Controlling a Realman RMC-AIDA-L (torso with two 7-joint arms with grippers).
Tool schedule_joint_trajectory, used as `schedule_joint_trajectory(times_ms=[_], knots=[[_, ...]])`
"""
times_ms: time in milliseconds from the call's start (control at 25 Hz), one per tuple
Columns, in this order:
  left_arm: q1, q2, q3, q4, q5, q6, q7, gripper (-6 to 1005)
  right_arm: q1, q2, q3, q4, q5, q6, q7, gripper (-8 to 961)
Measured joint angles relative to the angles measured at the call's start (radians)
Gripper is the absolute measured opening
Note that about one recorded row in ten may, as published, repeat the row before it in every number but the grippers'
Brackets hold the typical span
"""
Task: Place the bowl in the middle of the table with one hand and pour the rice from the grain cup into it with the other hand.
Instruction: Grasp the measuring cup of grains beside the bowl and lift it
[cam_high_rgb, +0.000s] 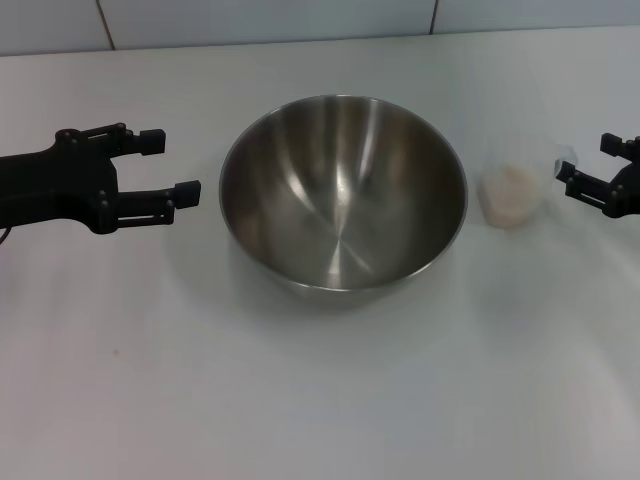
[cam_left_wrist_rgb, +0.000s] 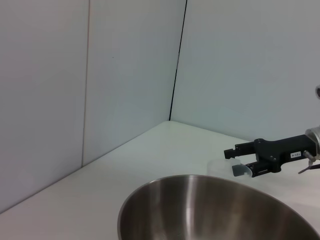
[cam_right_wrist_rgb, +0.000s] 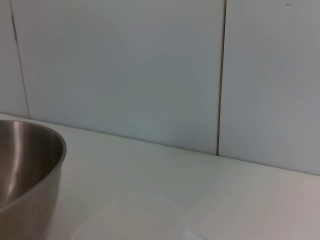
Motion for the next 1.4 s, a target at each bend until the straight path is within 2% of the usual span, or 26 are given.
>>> schedule_joint_trajectory(times_ms=[1400], knots=[[-0.015, 0.003, 0.0, -0.009, 0.005, -0.006, 0.015, 832, 0.035, 0.002, -0.013, 0.022, 0.008, 0.05, 0.0, 757]])
